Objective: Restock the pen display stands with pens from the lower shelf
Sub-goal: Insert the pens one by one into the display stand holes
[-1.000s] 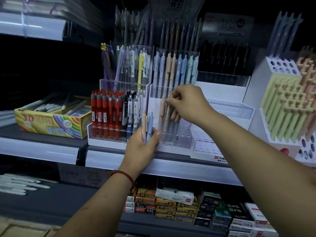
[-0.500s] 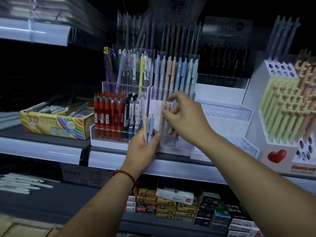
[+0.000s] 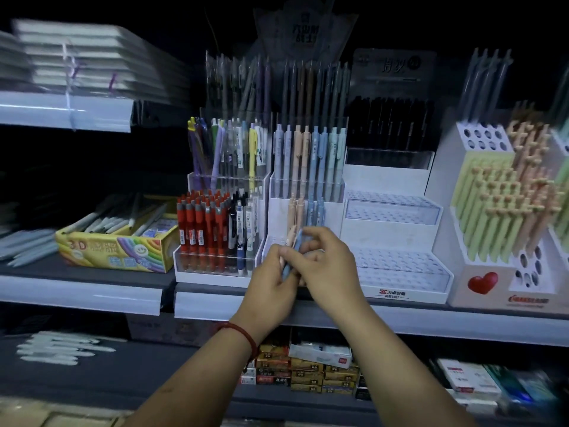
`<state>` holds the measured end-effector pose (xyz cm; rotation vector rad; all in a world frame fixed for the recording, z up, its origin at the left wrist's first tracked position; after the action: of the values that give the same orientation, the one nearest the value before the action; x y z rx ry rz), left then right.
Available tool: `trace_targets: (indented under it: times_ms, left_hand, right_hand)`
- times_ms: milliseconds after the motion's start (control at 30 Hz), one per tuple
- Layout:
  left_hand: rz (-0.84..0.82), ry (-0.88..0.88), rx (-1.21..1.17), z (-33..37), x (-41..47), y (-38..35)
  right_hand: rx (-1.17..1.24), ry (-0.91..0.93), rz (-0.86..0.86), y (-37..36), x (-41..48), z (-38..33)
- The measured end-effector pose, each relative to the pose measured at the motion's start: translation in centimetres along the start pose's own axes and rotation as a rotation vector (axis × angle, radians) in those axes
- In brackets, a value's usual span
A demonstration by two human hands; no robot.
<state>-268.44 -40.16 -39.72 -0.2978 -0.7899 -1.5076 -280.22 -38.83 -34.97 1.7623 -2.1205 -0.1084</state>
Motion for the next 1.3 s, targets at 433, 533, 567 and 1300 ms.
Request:
trace_targets:
  times_ms: [433,533,567,1300]
  left_hand:
    - [-0.079,0.364,-0.231,2.4,-0.1,2.6]
    - [-0.028,0.477,-0.432,2.7,0.4,3.8]
    - [-0.01,0.482,-0.456,2.8,0.7,4.1]
    - [0.083,0.161,-0.302,5.3,4.1,5.5]
  right_hand:
    - [0.641,-0.15,0.094,4.5,-0.8,-0.5]
    - [0.426,-0.047,0.261,6.5,0.7,-1.9]
    - [0.324,-0.01,0.263,6.6,1.3,-2.4]
    - [-0.426,0.152,0.17,2.5,7.0,-3.2]
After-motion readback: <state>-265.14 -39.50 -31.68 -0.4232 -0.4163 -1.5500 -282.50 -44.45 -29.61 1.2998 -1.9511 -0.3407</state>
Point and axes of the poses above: each hand's wrist, its own x-axis towards the middle knuckle, its own y-axis out of the back of the hand, z = x × y, the point moved 5 cm from there along x, towards the middle knuckle, and after that the axes turned 11 degrees about -y, right-handed, at the moved point
